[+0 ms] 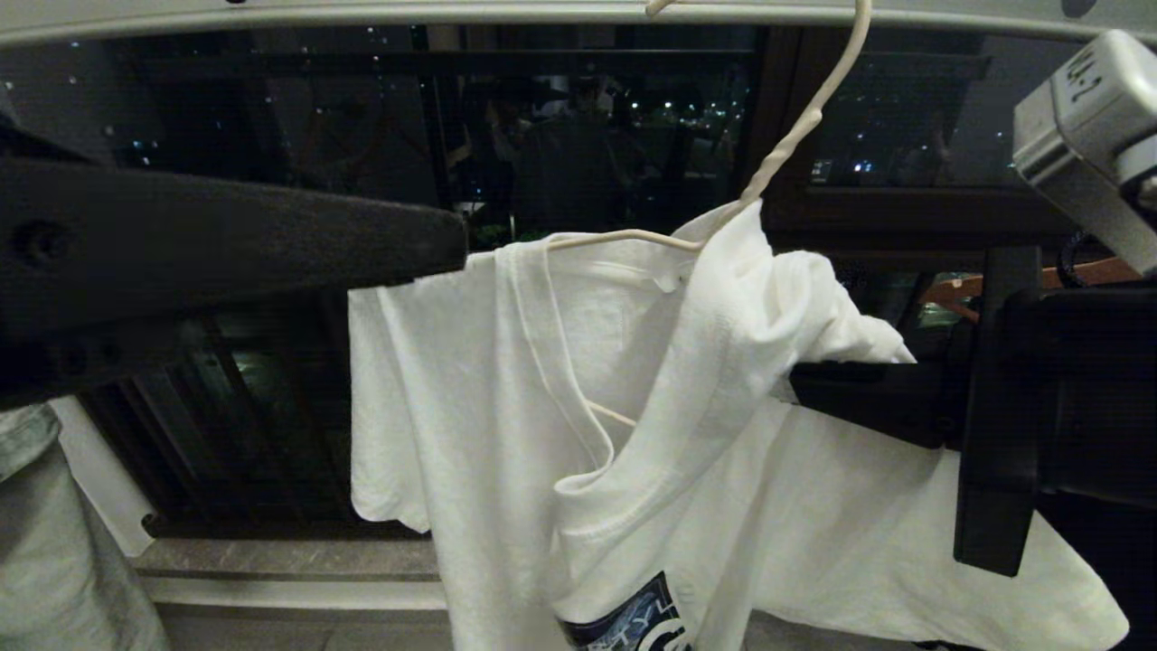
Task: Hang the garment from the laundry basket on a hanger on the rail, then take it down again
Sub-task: Hang the clothes rack on the clothesline
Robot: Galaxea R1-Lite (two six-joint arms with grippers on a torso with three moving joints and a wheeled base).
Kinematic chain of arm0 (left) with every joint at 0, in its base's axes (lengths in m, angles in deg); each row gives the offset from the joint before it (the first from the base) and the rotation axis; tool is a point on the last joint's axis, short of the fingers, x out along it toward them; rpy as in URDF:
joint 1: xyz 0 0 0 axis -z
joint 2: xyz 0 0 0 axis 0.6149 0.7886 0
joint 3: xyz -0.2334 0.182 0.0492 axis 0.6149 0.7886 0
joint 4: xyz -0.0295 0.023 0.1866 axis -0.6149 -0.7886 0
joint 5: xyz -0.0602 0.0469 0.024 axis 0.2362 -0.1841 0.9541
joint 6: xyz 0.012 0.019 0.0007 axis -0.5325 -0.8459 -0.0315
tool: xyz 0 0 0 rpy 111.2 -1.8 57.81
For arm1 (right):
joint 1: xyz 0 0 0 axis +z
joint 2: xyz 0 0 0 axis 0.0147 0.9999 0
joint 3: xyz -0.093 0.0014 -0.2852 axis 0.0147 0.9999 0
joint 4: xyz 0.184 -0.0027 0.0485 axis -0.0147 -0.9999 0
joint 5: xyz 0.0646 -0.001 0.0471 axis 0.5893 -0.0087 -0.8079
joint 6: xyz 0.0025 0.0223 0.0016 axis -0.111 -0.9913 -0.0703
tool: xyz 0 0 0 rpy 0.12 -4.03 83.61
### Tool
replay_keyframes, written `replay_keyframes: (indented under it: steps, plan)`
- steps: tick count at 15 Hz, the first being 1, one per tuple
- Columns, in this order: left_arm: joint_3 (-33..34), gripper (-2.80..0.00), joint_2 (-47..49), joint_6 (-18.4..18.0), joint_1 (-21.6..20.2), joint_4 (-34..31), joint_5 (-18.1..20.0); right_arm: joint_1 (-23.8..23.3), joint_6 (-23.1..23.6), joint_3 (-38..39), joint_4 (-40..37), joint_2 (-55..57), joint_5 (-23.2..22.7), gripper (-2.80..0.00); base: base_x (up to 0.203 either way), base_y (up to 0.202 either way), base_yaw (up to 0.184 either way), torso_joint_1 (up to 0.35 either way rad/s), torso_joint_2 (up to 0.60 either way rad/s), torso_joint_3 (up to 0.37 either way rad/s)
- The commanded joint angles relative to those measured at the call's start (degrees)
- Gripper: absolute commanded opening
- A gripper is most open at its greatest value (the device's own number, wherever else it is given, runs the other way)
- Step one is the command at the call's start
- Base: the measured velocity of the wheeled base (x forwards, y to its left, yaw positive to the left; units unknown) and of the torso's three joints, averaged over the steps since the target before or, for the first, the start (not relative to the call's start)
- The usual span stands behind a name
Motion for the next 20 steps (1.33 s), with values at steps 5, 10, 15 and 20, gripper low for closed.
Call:
replay_keyframes:
  steps: [5,10,15,20]
  plan:
    - [-0.71,-2.8,-0.74,-3.32,-0.11,-0.09,-6.77,0.21,0.21,-1.06,2.79,0.91,3.87,-2.8,0.0,0.0,0.0,0.0,0.0,0.0]
    - [-0.62,-2.8,-0.83,-3.32,-0.11,0.0,-6.77,0.12,0.37,-4.46,3.14,2.97,6.95,-2.8,0.0,0.0,0.0,0.0,0.0,0.0]
    - [-0.71,-2.8,-1.44,-3.32,-0.11,0.0,-6.77,-0.44,0.13,-4.74,3.76,5.57,7.06,-2.8,0.0,0.0,0.0,0.0,0.0,0.0]
    - [-0.71,-2.8,-2.08,-3.41,-0.11,0.0,-6.77,-3.14,-0.04,-5.26,4.64,5.69,6.97,-2.8,0.0,0.0,0.0,0.0,0.0,0.0]
